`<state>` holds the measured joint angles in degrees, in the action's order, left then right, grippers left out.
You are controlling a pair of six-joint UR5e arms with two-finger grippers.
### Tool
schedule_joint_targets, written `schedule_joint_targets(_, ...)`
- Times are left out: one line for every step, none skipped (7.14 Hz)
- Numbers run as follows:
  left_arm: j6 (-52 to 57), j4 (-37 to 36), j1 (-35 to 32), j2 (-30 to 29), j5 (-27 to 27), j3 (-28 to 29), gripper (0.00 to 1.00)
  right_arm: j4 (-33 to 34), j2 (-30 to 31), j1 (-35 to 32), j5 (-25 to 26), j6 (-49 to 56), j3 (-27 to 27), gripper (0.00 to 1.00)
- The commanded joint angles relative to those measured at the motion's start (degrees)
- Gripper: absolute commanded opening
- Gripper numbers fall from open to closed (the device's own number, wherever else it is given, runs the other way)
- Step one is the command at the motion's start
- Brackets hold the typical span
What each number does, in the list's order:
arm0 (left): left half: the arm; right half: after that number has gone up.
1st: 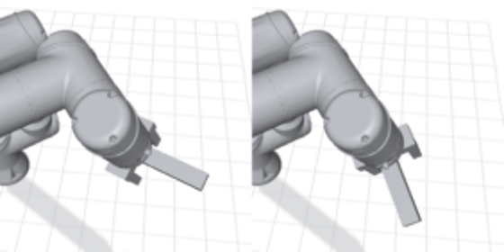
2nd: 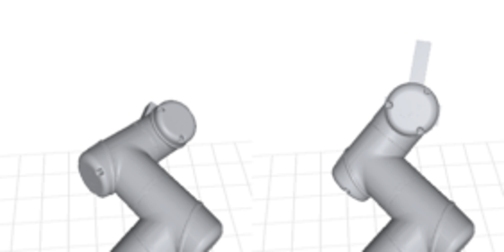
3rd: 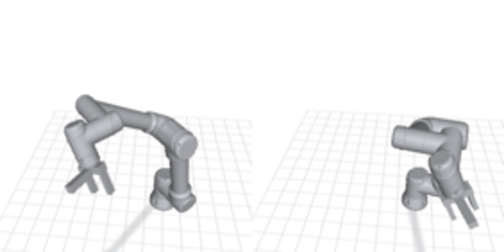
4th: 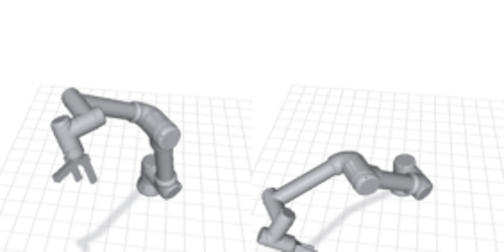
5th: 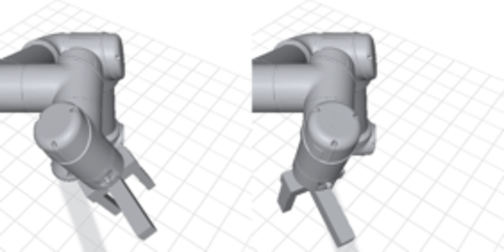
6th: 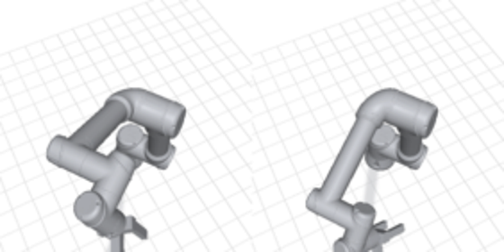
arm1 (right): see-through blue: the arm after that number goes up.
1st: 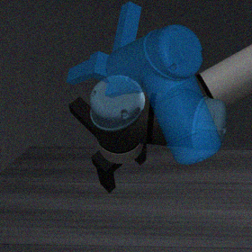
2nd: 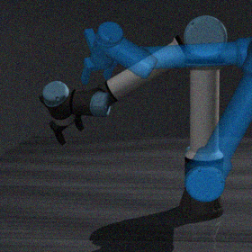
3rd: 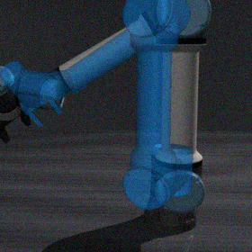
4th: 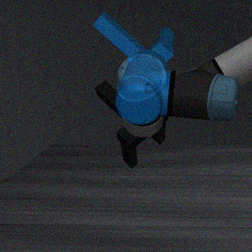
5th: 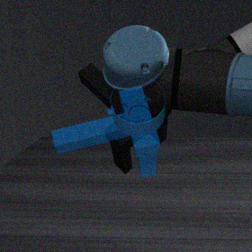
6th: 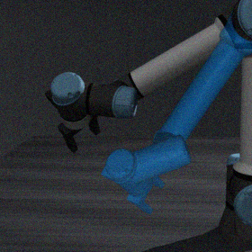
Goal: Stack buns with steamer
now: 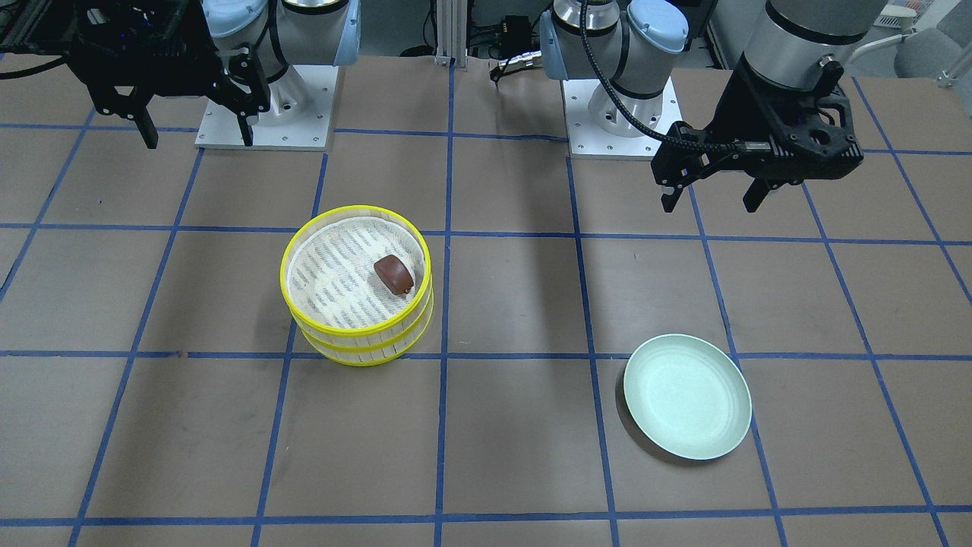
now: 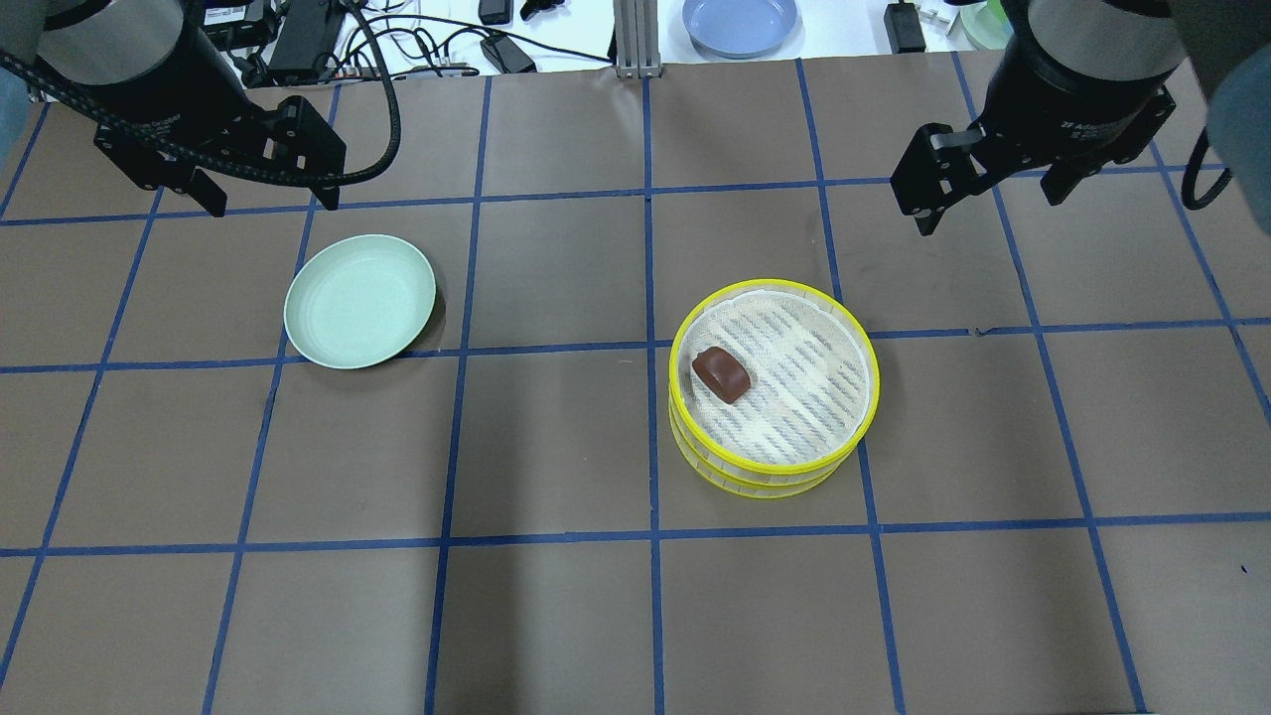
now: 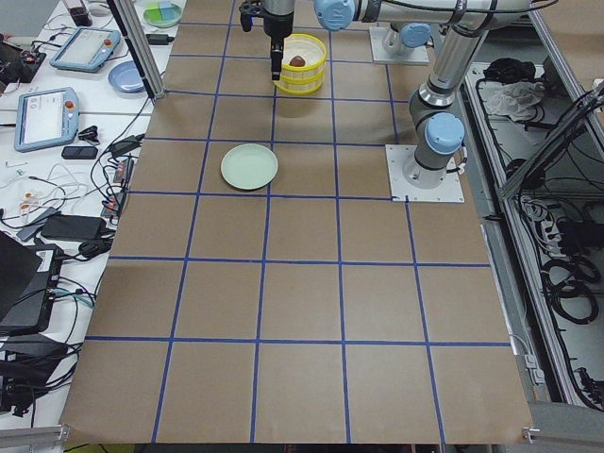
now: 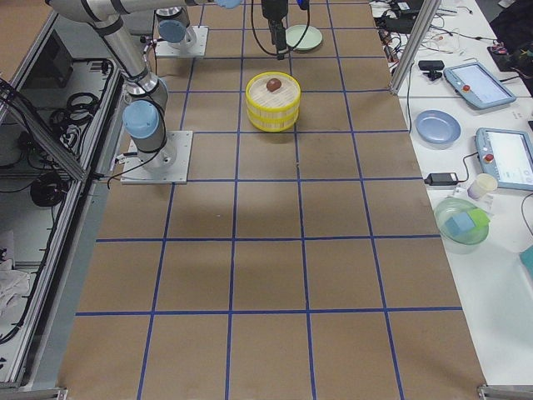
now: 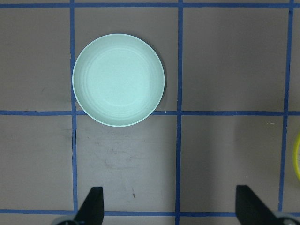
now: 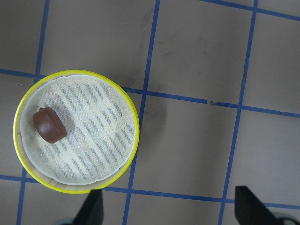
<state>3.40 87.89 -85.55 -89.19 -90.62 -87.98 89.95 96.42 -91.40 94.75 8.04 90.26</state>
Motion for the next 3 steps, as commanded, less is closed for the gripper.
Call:
schedule_joint_targets(-0.06, 0.0, 0.03, 0.07, 0.09, -0.08, 1.0, -0.13, -0.09, -0.01, 0.0, 0.04, 0.09, 1.0)
schedule_joint_targets(0.03, 0.0, 0.03, -0.02, 0.35, -0.17, 1.0, -0.21, -0.09, -0.01, 0.0, 0.04, 0.09, 1.0)
schedule_joint_targets(0.03, 0.0, 0.03, -0.02, 0.36, -0.69, 1.0, -0.22, 0.0, -0.01, 0.0, 0.04, 0.09, 1.0)
